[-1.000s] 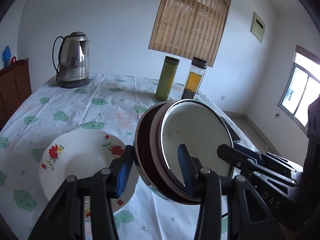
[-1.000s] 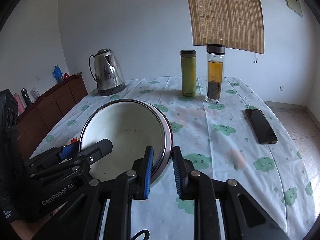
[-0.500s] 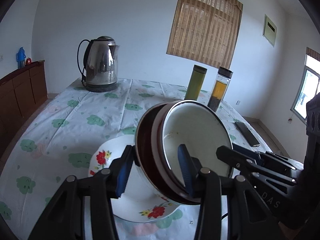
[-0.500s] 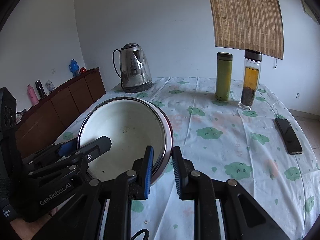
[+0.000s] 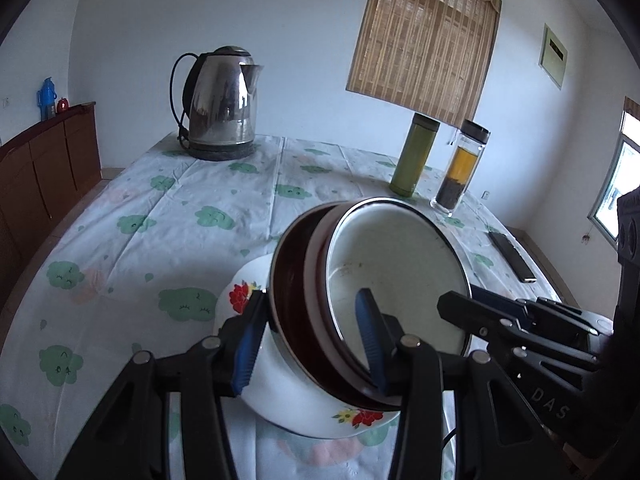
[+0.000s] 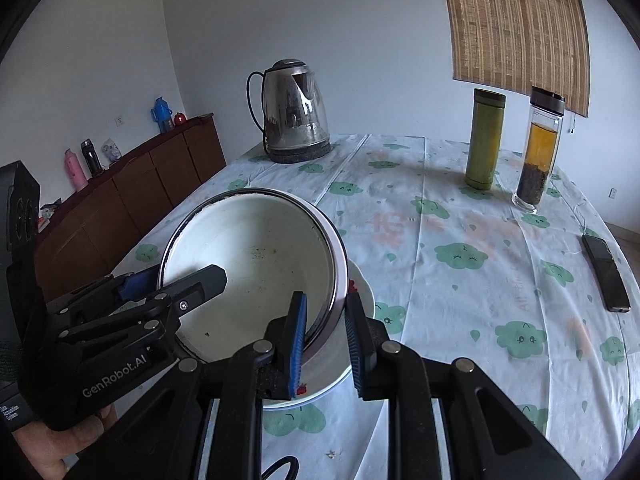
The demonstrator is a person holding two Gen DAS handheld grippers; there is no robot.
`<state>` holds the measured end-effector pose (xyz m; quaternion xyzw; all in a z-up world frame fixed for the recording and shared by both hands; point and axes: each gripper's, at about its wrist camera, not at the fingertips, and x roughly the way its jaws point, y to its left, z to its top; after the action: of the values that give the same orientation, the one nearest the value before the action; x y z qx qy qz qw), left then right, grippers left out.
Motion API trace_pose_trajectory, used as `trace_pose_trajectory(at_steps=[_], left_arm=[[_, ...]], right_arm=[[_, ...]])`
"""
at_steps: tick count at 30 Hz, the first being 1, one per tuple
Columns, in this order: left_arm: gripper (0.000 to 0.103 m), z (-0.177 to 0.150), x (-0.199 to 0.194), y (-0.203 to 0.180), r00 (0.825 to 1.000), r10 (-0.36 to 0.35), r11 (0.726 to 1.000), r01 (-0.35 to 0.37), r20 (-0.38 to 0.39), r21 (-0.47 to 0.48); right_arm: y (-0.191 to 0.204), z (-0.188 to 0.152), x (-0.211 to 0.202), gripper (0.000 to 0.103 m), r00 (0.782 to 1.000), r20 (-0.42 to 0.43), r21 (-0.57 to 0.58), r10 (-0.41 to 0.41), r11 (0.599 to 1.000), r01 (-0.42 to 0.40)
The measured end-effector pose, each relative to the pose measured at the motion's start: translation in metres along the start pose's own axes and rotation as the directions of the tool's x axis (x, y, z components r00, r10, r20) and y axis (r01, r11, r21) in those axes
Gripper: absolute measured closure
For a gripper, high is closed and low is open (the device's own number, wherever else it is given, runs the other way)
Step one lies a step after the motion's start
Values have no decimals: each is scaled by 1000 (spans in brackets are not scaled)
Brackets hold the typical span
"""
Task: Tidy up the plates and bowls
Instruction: 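Carry the bowl stack with both tools over the red-flower plate stack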
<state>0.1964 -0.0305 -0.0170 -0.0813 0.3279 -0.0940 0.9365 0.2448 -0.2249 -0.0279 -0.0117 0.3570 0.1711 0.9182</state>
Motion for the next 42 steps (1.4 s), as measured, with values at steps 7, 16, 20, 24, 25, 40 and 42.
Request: trace_pose_trajectory(at_steps=[7, 16, 20, 24, 25, 40, 42], left_arm=[[60, 0, 6, 4, 1000, -9, 1000, 9, -24, -17], [60, 0, 8, 12, 999, -18, 999, 16, -35, -42], [60, 1, 8, 14, 999, -16, 999, 14, -34, -47], [60, 1, 11, 16, 999, -11, 999, 10, -35, -49], [60, 1, 11, 17, 999, -11, 999, 10, -34, -50], [60, -2, 19, 20, 998, -5, 999, 2, -64, -52], [60, -2, 20, 20, 998, -10, 998, 6, -69, -56]], right_arm=[[3, 5, 7, 82, 999, -45, -23, -7, 1000, 6], [7, 9, 13, 82, 997, -80, -41, -14, 999, 11], [8, 9, 18, 82, 996, -92, -39, -10, 999, 6], [8, 7, 24, 82, 994, -106, -34, -5, 999, 2], [8, 7, 25, 82, 994, -109, -33, -4, 999, 0], [10, 7, 30, 82, 993, -119, -41, -6, 999, 2], [10, 7, 31, 82, 992, -127, -44, -8, 999, 2]])
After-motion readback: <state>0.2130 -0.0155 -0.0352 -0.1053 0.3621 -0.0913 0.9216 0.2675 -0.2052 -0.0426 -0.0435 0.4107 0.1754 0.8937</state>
